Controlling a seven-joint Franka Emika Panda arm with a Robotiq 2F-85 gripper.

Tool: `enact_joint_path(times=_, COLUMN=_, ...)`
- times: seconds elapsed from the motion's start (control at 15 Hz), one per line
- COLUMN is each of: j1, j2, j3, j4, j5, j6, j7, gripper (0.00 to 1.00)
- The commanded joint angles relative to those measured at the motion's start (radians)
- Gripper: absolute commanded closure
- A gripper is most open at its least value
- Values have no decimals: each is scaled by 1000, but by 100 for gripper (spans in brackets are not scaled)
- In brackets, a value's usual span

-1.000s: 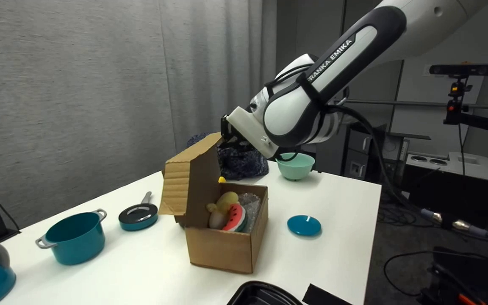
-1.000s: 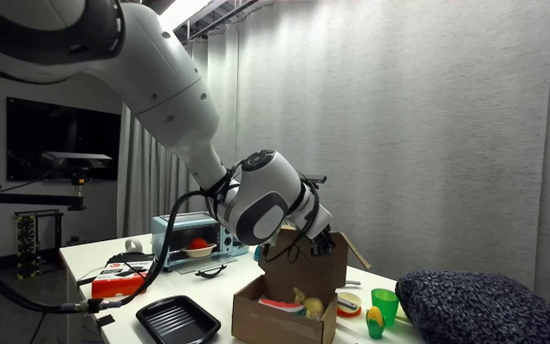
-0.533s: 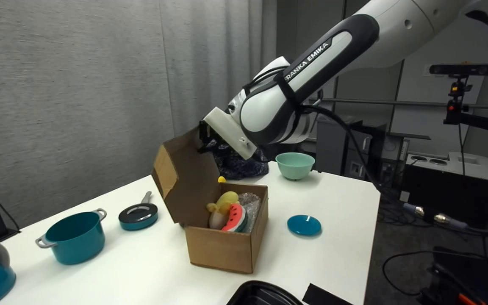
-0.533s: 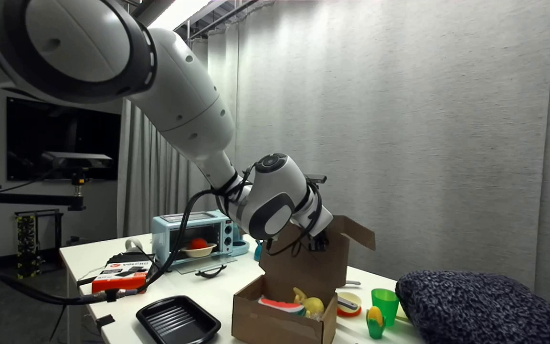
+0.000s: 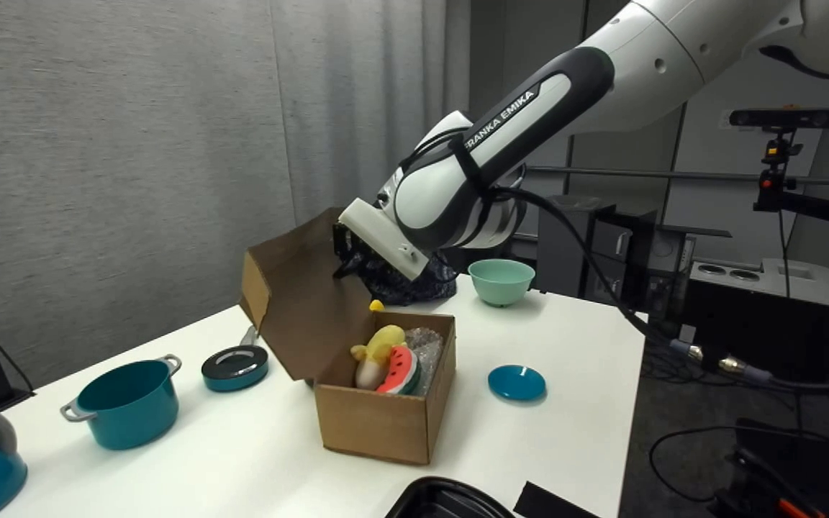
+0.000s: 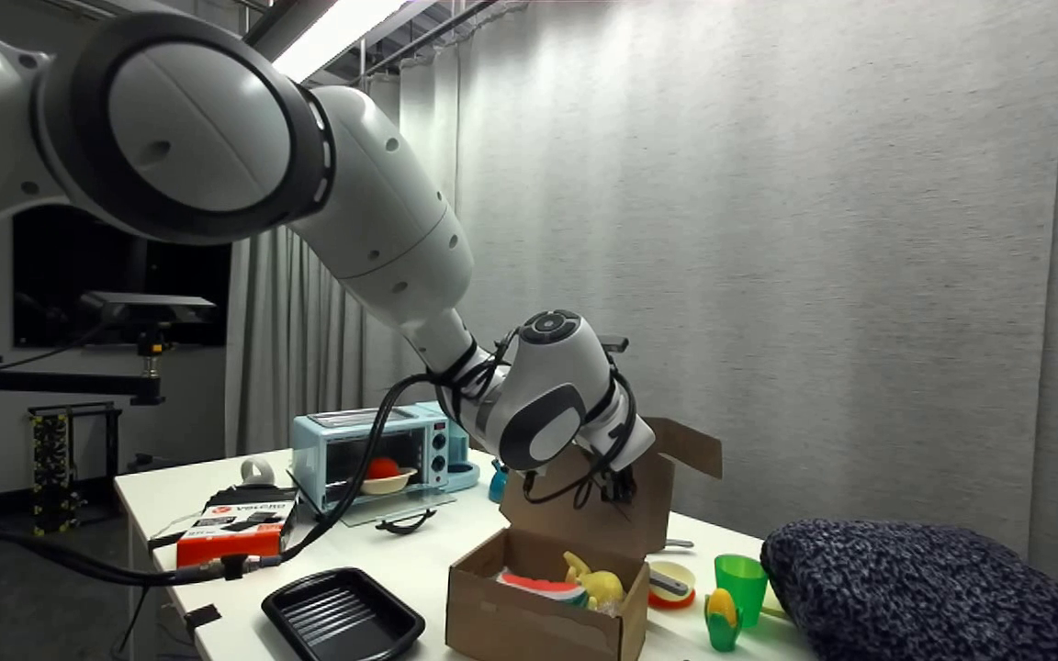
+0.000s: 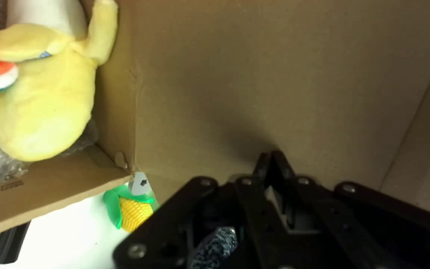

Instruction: Open the brown box.

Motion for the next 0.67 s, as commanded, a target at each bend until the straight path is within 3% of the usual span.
enact_joint_path(times=0.0, j1=31, j2=42, j3=-12, j4=74, j5=88, j6=-27, j7=-110, gripper=99)
enact_joint_path(times=0.07, j1=-12, j2=52, j3=27, j4=78, j5=6, j6=-26, j7=-56, gripper=99)
enact_joint_path(times=0.33, j1=-27, j2=66, j3=53, j4=102, j5=0, j6=-112, j7=-90, gripper=99)
enact_joint_path(times=0.4, j1=30, j2=63, j3=0, j4=112, j5=100, j6=-150, j7=-167, gripper=99)
enact_joint_path(times=0.6, j1=91, j2=73, j3=-73, j4=133, j5=151, j6=-238, j7=-214, gripper=99)
